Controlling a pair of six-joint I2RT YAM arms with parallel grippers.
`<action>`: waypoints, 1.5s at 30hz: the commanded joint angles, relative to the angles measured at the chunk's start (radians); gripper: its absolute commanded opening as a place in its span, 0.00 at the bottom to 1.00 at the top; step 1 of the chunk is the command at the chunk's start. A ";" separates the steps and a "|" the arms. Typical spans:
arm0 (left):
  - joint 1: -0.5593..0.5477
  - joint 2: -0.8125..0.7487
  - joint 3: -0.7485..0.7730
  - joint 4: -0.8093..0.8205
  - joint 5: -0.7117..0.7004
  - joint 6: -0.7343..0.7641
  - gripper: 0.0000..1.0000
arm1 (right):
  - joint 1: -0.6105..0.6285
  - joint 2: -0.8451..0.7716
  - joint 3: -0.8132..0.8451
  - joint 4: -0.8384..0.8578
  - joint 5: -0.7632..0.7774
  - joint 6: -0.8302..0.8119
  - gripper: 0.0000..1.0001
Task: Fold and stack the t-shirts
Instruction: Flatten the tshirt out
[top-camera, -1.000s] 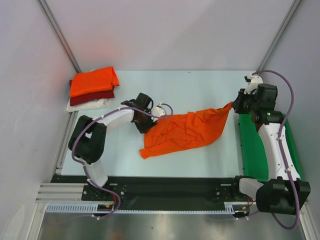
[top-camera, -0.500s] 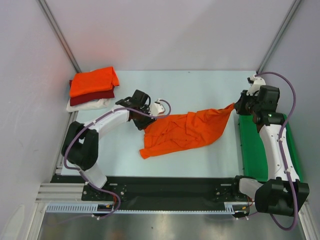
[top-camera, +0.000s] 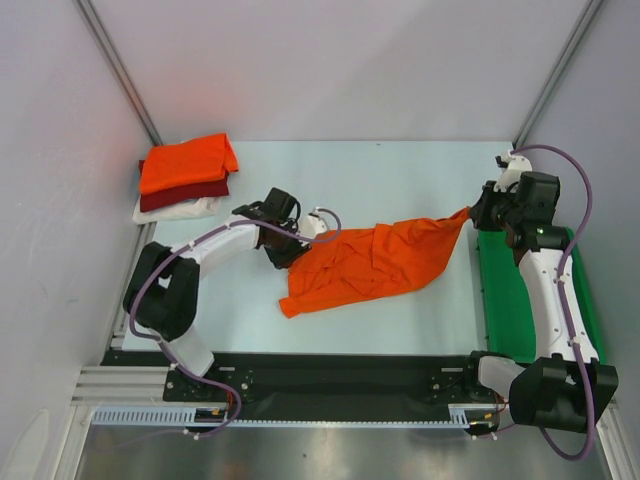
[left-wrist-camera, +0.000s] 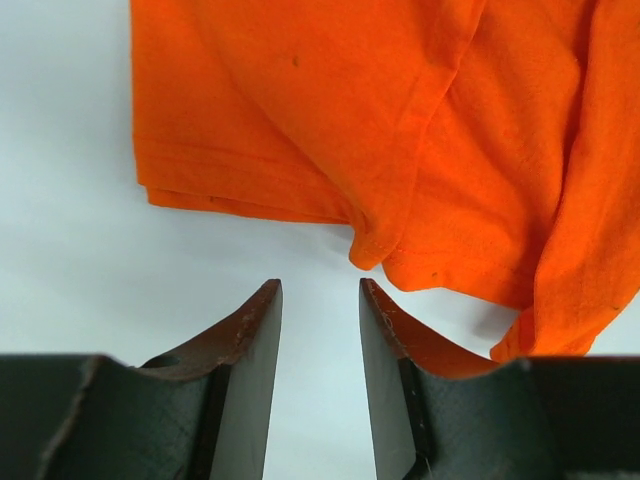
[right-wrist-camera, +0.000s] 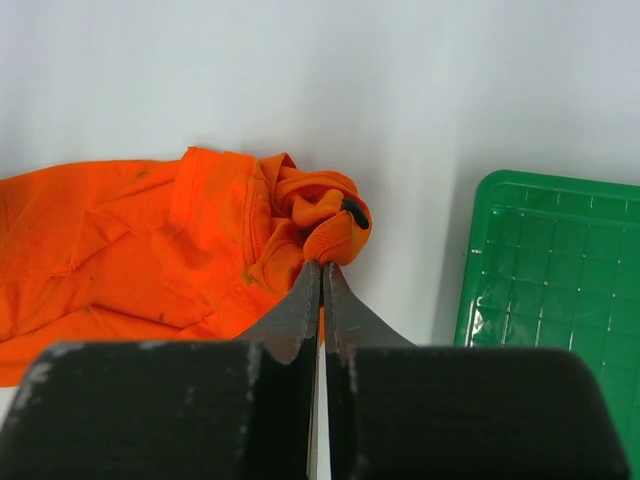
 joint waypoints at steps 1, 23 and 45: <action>0.003 0.009 -0.012 0.019 0.035 0.006 0.42 | -0.009 -0.019 0.020 0.036 -0.008 0.006 0.00; -0.013 0.049 0.006 -0.010 0.081 0.010 0.38 | -0.030 -0.033 -0.013 0.049 -0.006 0.003 0.00; -0.042 0.142 0.091 -0.016 0.110 -0.001 0.25 | -0.055 -0.059 -0.065 0.061 -0.003 0.003 0.00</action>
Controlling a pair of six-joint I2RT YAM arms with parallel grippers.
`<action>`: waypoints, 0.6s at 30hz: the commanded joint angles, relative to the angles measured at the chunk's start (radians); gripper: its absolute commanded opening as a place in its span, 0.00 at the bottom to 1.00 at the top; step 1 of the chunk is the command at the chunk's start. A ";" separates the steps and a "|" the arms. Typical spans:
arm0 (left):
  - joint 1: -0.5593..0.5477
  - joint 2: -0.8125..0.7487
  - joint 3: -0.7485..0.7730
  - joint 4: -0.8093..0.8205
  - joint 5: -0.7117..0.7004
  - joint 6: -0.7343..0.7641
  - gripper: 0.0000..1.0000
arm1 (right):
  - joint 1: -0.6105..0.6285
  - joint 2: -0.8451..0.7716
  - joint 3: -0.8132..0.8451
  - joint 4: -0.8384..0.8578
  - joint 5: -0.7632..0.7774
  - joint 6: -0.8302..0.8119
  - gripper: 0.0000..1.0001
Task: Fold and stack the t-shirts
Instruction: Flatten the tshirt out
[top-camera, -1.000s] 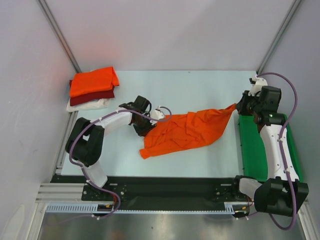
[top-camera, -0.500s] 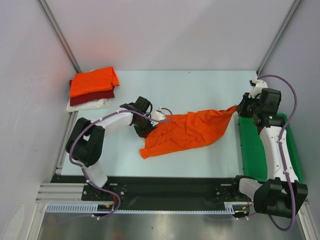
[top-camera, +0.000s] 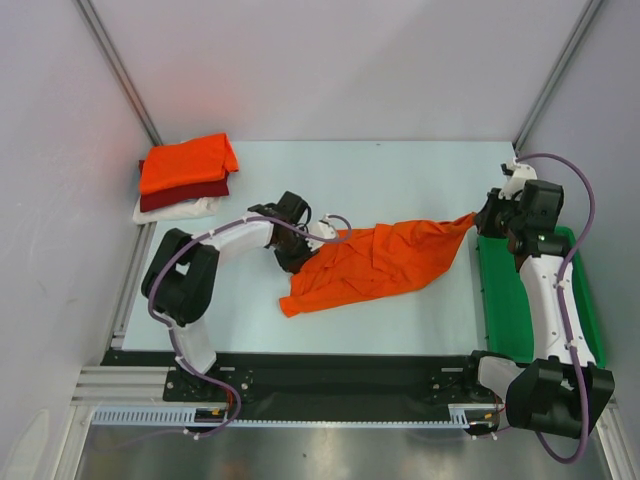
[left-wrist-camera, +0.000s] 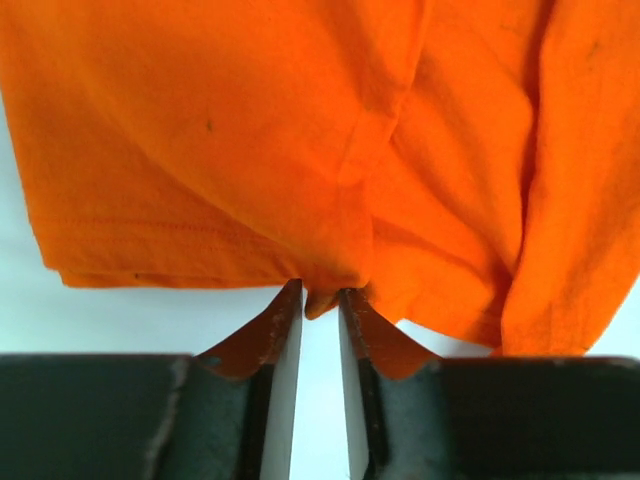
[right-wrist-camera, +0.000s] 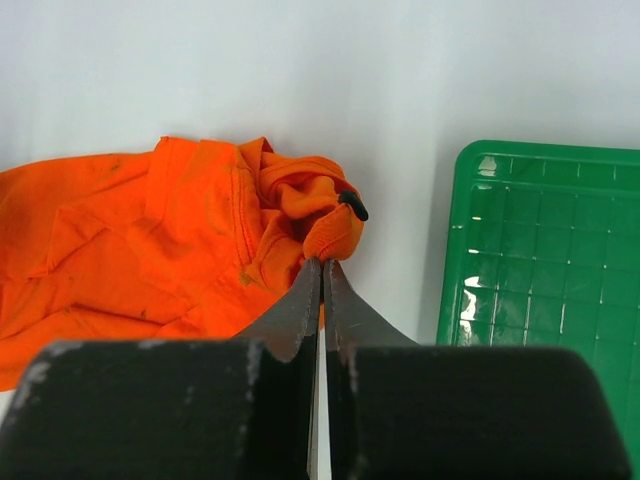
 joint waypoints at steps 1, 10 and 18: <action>-0.007 0.022 0.051 0.004 0.041 0.000 0.22 | -0.013 -0.034 0.000 0.037 -0.002 0.003 0.00; -0.004 0.011 0.049 -0.016 0.043 0.022 0.01 | -0.028 -0.046 -0.020 0.040 -0.003 0.007 0.00; 0.020 -0.116 0.056 0.127 -0.089 0.010 0.00 | -0.033 -0.042 -0.013 0.051 -0.005 0.012 0.00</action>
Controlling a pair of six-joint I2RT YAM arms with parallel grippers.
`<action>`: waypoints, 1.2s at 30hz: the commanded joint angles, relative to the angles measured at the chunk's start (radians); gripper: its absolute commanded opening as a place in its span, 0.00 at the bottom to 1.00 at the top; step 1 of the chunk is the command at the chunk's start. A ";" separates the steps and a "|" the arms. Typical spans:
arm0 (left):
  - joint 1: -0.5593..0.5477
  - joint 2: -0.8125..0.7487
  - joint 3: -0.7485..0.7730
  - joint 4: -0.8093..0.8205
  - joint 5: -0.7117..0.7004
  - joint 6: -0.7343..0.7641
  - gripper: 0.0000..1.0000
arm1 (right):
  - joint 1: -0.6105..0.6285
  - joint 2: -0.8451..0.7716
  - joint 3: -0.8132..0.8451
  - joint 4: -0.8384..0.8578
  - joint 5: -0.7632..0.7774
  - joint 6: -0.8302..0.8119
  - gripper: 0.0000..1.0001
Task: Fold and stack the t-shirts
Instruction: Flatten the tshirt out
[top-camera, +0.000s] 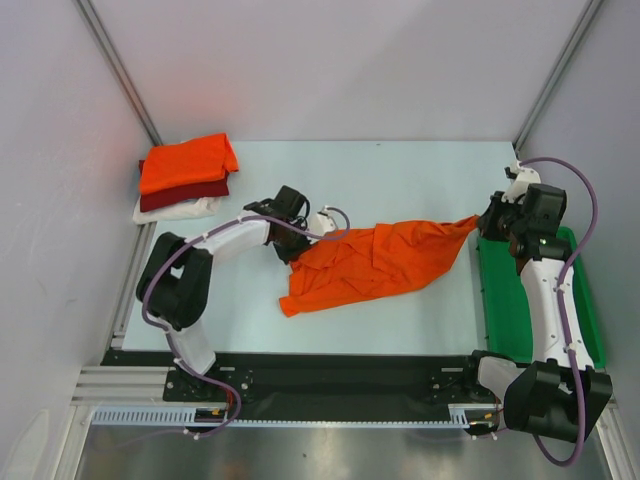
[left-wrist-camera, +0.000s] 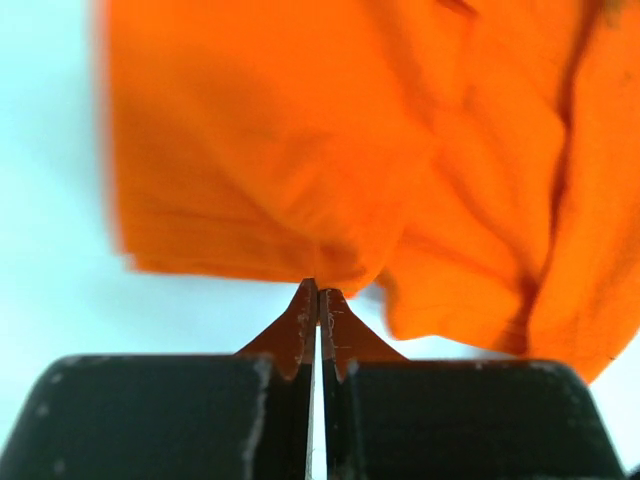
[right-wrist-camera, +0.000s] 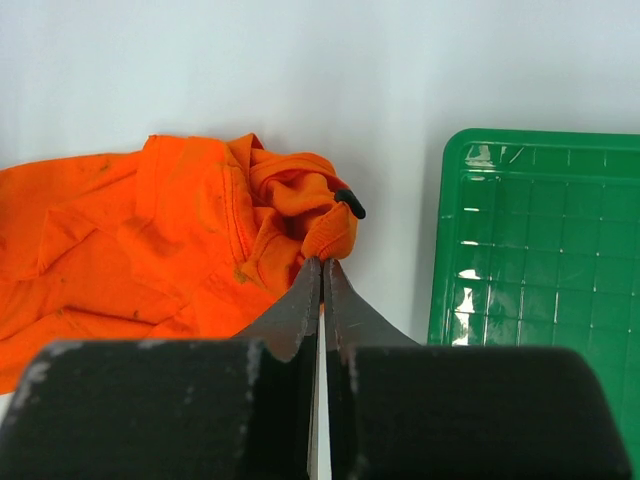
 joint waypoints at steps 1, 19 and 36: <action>0.010 -0.110 0.042 0.108 -0.064 0.009 0.00 | -0.006 -0.021 0.018 0.049 -0.006 0.012 0.00; 0.074 -0.320 -0.045 0.277 -0.361 -0.011 0.00 | -0.006 0.067 0.060 0.095 0.006 -0.030 0.00; 0.203 -0.298 -0.066 0.289 -0.375 0.018 0.00 | 0.019 0.427 0.235 0.141 -0.023 -0.329 0.51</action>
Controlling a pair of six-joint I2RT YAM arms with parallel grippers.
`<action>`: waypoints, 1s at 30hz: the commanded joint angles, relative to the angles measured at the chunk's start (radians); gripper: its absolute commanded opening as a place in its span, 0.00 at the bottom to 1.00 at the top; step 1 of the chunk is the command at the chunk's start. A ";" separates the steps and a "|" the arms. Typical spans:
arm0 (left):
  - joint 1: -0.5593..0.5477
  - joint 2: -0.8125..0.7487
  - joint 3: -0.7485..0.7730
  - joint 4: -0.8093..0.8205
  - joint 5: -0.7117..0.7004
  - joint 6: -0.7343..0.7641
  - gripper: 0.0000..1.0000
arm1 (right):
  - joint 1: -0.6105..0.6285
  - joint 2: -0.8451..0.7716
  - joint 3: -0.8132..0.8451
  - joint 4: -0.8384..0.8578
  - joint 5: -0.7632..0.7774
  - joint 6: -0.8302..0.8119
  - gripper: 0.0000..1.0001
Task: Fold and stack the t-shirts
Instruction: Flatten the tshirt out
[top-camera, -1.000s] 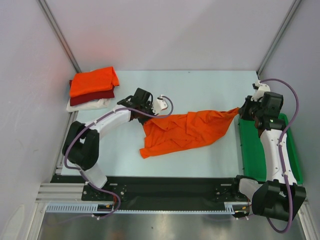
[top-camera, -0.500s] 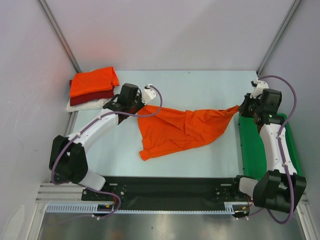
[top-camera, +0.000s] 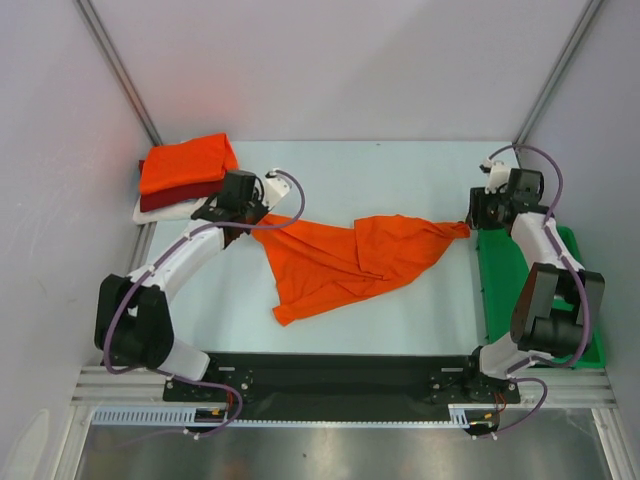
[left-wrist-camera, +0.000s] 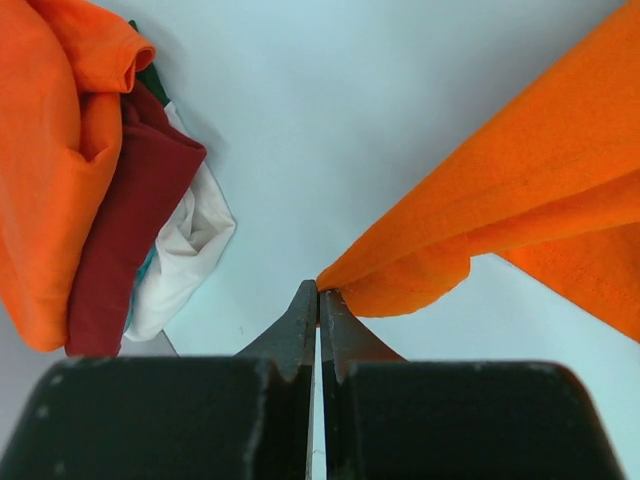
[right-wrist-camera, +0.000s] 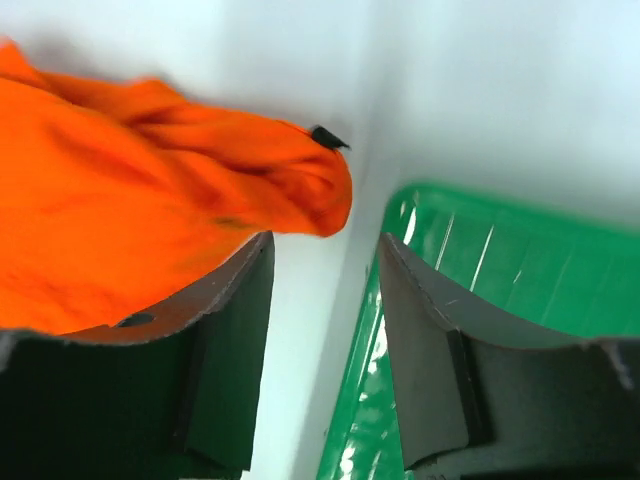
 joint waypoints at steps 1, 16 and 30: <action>0.008 0.043 0.067 0.032 -0.005 0.015 0.00 | 0.052 0.005 0.167 0.006 -0.086 -0.100 0.52; 0.005 0.183 0.180 -0.021 0.045 -0.028 0.01 | 0.309 0.479 0.598 -0.397 -0.365 -0.338 0.61; 0.003 0.213 0.200 -0.004 0.020 -0.014 0.00 | 0.344 0.511 0.610 -0.500 -0.298 -0.427 0.18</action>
